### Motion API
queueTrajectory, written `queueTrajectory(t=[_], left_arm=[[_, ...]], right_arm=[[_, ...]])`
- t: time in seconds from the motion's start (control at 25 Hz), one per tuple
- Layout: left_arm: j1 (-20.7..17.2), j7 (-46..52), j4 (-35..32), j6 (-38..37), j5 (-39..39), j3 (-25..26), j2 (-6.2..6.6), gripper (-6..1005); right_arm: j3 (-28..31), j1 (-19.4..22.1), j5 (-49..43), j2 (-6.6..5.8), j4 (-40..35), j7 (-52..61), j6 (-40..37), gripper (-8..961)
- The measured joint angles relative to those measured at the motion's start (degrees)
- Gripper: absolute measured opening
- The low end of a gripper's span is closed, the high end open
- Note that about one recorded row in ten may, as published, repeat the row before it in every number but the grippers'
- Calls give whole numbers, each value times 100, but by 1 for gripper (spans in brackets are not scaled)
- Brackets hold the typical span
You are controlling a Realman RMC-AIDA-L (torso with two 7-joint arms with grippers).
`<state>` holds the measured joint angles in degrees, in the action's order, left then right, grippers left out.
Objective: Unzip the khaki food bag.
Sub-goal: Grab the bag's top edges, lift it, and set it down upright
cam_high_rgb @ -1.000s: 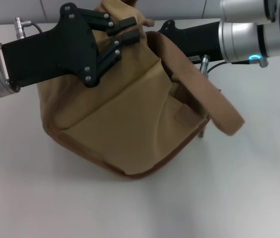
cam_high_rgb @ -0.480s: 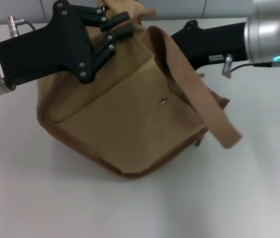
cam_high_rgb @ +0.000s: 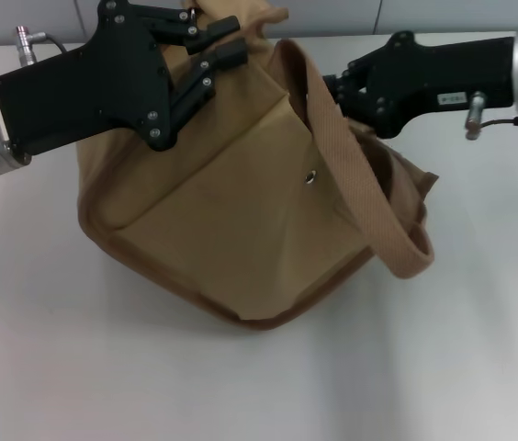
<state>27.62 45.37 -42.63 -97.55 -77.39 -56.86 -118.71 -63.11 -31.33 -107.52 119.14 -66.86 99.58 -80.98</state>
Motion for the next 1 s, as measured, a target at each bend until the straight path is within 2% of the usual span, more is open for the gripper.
queueTrajectory(t=[0.24,0.28,0.48,0.88,1.0], left_arm=[[-36,-158,88,-32,77,-26,4,83],[-37,-151,102,-49,77,-37,8,83],[14,-161,107,-119,75,-113,20,83],[71,-168,97,-207,65,-219,17,83],[74,-169,97,-234,50,-232,16,83]], right_arm=[[682,-100,204,-26,377,9,-400,35],[773,-140,205,-52,453,9,-541,72],[749,-217,180,-70,506,-14,-664,255],[364,-521,116,-66,556,-34,-611,465],[263,-585,52,-62,580,-35,-608,466]])
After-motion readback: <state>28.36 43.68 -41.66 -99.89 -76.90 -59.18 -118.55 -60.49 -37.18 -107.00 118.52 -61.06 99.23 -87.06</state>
